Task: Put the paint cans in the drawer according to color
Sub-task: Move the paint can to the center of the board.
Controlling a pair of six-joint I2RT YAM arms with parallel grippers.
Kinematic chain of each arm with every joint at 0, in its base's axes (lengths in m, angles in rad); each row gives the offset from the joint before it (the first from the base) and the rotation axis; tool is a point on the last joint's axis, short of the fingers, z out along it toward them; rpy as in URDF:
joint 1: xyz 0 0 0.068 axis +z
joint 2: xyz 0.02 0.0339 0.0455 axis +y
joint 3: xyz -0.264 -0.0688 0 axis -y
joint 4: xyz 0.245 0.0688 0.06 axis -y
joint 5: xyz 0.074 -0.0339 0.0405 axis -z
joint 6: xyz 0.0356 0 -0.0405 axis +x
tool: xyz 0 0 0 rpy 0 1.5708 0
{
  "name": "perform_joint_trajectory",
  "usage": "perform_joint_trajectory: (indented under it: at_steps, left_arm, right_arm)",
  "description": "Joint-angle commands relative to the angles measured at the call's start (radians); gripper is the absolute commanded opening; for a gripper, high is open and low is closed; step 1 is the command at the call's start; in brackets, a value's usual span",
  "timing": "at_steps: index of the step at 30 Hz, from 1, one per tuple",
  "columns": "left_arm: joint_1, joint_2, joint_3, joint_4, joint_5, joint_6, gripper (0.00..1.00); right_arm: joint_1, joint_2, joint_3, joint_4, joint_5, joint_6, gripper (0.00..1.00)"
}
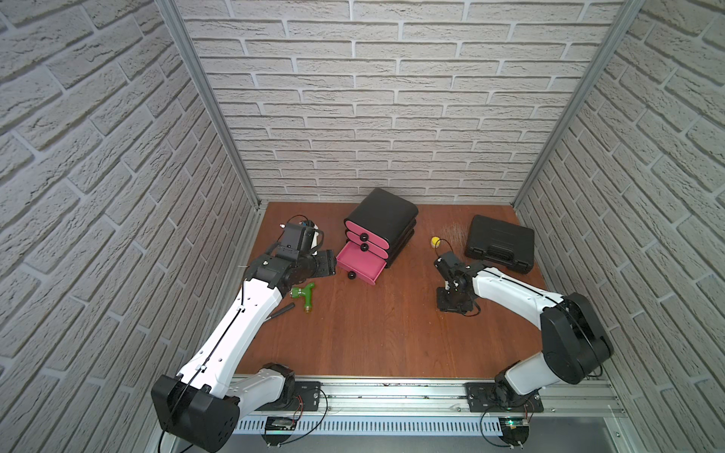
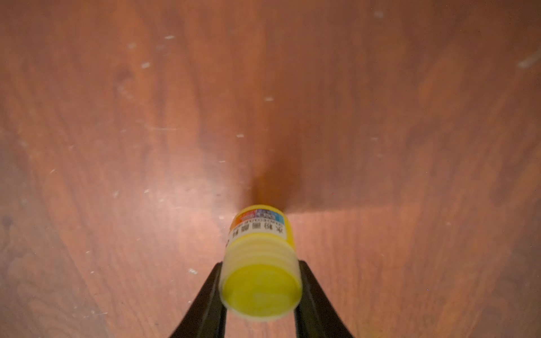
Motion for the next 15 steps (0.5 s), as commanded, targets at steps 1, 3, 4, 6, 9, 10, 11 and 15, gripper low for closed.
perform_joint_trajectory:
  at_steps: [1, 3, 4, 6, 9, 10, 11, 15]
  left_arm:
    - [0.041, -0.037, -0.023, -0.002, 0.011, -0.052, 0.72]
    - [0.072, -0.051, -0.027, -0.02, 0.014, -0.071, 0.71]
    - [0.087, -0.059, -0.029, -0.029, 0.017, -0.076, 0.72]
    - [0.109, -0.07, -0.032, -0.045, 0.019, -0.078, 0.72]
    - [0.123, -0.082, -0.032, -0.067, 0.017, -0.072, 0.72]
    - [0.124, -0.084, -0.032, -0.075, 0.017, -0.073, 0.72]
    - [0.126, -0.084, -0.032, -0.081, 0.017, -0.072, 0.72]
    - [0.123, -0.083, -0.037, -0.098, 0.029, -0.073, 0.7]
  right_arm:
    - [0.113, 0.065, 0.084, 0.007, 0.039, -0.045, 0.3]
    - [0.174, 0.124, 0.146, -0.006, 0.05, -0.067, 0.3]
    - [0.203, 0.157, 0.182, -0.012, 0.054, -0.076, 0.3]
    - [0.251, 0.22, 0.247, -0.025, 0.066, -0.093, 0.3]
    - [0.304, 0.305, 0.343, -0.046, 0.072, -0.108, 0.31]
    - [0.319, 0.326, 0.373, -0.054, 0.075, -0.113, 0.31]
    - [0.331, 0.347, 0.4, -0.062, 0.077, -0.115, 0.33]
    - [0.351, 0.374, 0.453, -0.082, 0.086, -0.114, 0.42]
